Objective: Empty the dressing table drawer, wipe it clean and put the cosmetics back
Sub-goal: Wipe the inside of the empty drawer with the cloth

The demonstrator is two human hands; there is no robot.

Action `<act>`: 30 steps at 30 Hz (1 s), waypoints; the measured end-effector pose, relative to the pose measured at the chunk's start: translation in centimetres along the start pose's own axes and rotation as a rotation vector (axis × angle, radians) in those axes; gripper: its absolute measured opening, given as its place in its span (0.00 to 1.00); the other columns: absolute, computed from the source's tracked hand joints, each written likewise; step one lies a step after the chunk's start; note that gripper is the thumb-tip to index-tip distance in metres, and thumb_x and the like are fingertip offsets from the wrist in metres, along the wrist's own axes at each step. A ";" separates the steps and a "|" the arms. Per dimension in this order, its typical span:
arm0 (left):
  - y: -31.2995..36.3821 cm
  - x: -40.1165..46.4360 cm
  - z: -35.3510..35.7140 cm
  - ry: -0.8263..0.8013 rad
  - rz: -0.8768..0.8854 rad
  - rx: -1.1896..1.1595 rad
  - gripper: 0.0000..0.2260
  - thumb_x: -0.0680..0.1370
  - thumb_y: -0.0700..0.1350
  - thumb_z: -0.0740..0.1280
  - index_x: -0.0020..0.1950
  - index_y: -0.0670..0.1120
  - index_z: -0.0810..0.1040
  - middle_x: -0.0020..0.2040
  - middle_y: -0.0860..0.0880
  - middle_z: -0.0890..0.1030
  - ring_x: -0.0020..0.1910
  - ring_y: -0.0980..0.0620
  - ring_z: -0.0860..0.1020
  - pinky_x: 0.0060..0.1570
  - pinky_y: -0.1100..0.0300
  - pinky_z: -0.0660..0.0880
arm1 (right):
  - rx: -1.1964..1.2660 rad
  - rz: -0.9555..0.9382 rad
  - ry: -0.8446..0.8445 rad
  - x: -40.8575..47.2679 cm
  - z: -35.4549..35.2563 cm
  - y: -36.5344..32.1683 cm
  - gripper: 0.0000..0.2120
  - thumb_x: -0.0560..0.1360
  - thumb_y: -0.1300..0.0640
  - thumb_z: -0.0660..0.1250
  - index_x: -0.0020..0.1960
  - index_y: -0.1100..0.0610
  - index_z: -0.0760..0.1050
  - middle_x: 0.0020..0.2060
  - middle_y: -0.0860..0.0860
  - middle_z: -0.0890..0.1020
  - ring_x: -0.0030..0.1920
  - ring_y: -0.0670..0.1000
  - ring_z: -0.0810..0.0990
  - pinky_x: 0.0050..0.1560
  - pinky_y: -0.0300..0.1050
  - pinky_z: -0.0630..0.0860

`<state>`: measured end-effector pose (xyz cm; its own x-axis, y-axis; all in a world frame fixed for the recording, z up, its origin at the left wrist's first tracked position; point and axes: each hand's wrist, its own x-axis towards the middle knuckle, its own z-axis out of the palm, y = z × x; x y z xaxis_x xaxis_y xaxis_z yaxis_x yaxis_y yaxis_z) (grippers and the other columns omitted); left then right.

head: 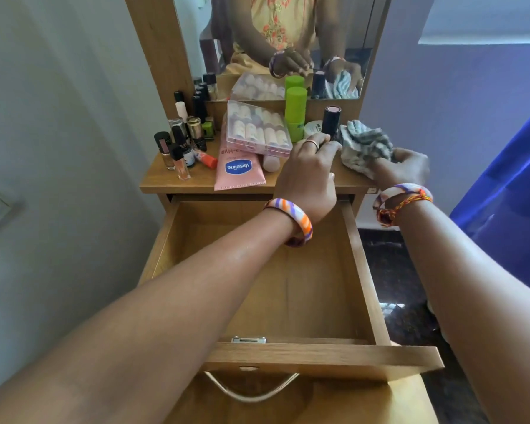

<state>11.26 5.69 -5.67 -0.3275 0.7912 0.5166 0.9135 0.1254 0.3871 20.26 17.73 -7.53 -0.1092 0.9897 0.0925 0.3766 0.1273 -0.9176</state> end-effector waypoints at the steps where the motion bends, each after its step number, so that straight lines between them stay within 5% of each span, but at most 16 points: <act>1: -0.1 -0.1 -0.1 0.003 0.000 -0.003 0.19 0.72 0.34 0.66 0.63 0.40 0.75 0.66 0.41 0.73 0.65 0.41 0.71 0.66 0.54 0.66 | 0.071 0.044 0.037 -0.1 -0.4 0.0 0.10 0.67 0.59 0.64 0.42 0.62 0.81 0.33 0.52 0.74 0.34 0.47 0.70 0.33 0.39 0.69; 4: -0.7 -0.3 -0.4 0.021 0.000 -0.032 0.18 0.72 0.35 0.67 0.62 0.40 0.76 0.64 0.42 0.74 0.64 0.42 0.72 0.65 0.55 0.66 | 0.465 0.224 0.129 -0.6 -1.8 -0.7 0.07 0.62 0.57 0.65 0.28 0.59 0.74 0.28 0.51 0.74 0.30 0.50 0.72 0.33 0.45 0.74; 7: -0.8 -0.7 -0.9 0.041 -0.029 -0.169 0.15 0.73 0.38 0.69 0.59 0.40 0.77 0.59 0.43 0.78 0.58 0.46 0.75 0.56 0.61 0.70 | 0.795 0.353 0.111 -1.6 -3.3 -0.7 0.05 0.64 0.56 0.67 0.32 0.58 0.77 0.33 0.53 0.80 0.30 0.52 0.79 0.38 0.49 0.80; 10: -0.7 -1.3 -1.8 -0.011 -0.229 -0.394 0.12 0.77 0.45 0.67 0.56 0.41 0.79 0.50 0.47 0.80 0.48 0.53 0.77 0.50 0.62 0.73 | 1.014 0.377 -0.205 -2.8 -3.9 0.2 0.14 0.78 0.56 0.53 0.54 0.61 0.75 0.45 0.55 0.80 0.31 0.50 0.80 0.38 0.41 0.80; 13: -0.7 -2.0 -2.7 -0.121 -0.540 -0.692 0.12 0.79 0.53 0.62 0.45 0.45 0.77 0.44 0.48 0.78 0.45 0.51 0.76 0.47 0.55 0.77 | 1.303 0.233 -0.543 -4.2 -4.3 -0.6 0.16 0.77 0.57 0.50 0.51 0.61 0.74 0.45 0.59 0.81 0.44 0.57 0.82 0.52 0.54 0.79; 17: -1.9 -3.5 -4.0 -0.454 -0.767 -1.080 0.18 0.78 0.60 0.58 0.49 0.46 0.76 0.49 0.46 0.80 0.49 0.47 0.78 0.52 0.52 0.76 | 1.245 0.304 -0.917 -7.7 -4.2 -1.2 0.23 0.78 0.53 0.51 0.66 0.66 0.68 0.47 0.63 0.83 0.48 0.58 0.84 0.50 0.50 0.80; 19: -2.7 -4.5 -4.7 -0.584 -0.746 -1.288 0.20 0.74 0.59 0.61 0.55 0.45 0.76 0.50 0.45 0.81 0.50 0.46 0.79 0.57 0.49 0.75 | 1.206 0.230 -1.134 -9.3 -3.8 -1.2 0.27 0.76 0.54 0.64 0.66 0.73 0.68 0.52 0.69 0.80 0.56 0.60 0.81 0.58 0.50 0.77; 21: -3.1 -5.3 -5.4 -0.578 -0.702 -1.422 0.15 0.71 0.52 0.65 0.54 0.46 0.77 0.48 0.46 0.83 0.46 0.49 0.81 0.53 0.51 0.78 | 1.089 0.269 -1.138 -9.2 -2.8 -1.0 0.27 0.64 0.48 0.73 0.57 0.65 0.79 0.53 0.64 0.81 0.55 0.59 0.81 0.59 0.52 0.77; 23: -3.4 -6.0 -5.6 -0.469 -0.702 -1.414 0.07 0.74 0.40 0.66 0.52 0.45 0.78 0.45 0.48 0.83 0.42 0.53 0.82 0.47 0.57 0.80 | 1.015 0.310 -1.066 -9.0 -1.9 -0.4 0.28 0.66 0.42 0.67 0.59 0.60 0.78 0.57 0.60 0.79 0.58 0.59 0.79 0.64 0.57 0.72; 26: -4.7 -6.7 -6.2 -0.308 -0.708 -1.327 0.08 0.75 0.32 0.65 0.48 0.43 0.79 0.38 0.52 0.85 0.39 0.56 0.83 0.43 0.63 0.80 | 0.931 0.343 -1.100 -9.2 -0.7 -0.3 0.35 0.68 0.35 0.62 0.65 0.58 0.73 0.62 0.59 0.77 0.62 0.58 0.75 0.66 0.57 0.70; 30: -6.3 -7.6 -7.9 -0.354 -0.743 -1.331 0.04 0.77 0.39 0.65 0.47 0.43 0.79 0.37 0.50 0.85 0.37 0.55 0.84 0.42 0.61 0.81 | 0.739 0.297 -1.181 -9.9 0.4 0.0 0.36 0.57 0.48 0.79 0.63 0.55 0.75 0.56 0.56 0.82 0.55 0.54 0.82 0.52 0.52 0.80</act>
<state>6.08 -5.87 -5.98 -0.3452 0.9137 -0.2147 -0.3459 0.0888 0.9341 20.97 7.92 -8.61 -0.9413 0.2916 -0.1700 0.0022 -0.4984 -0.8670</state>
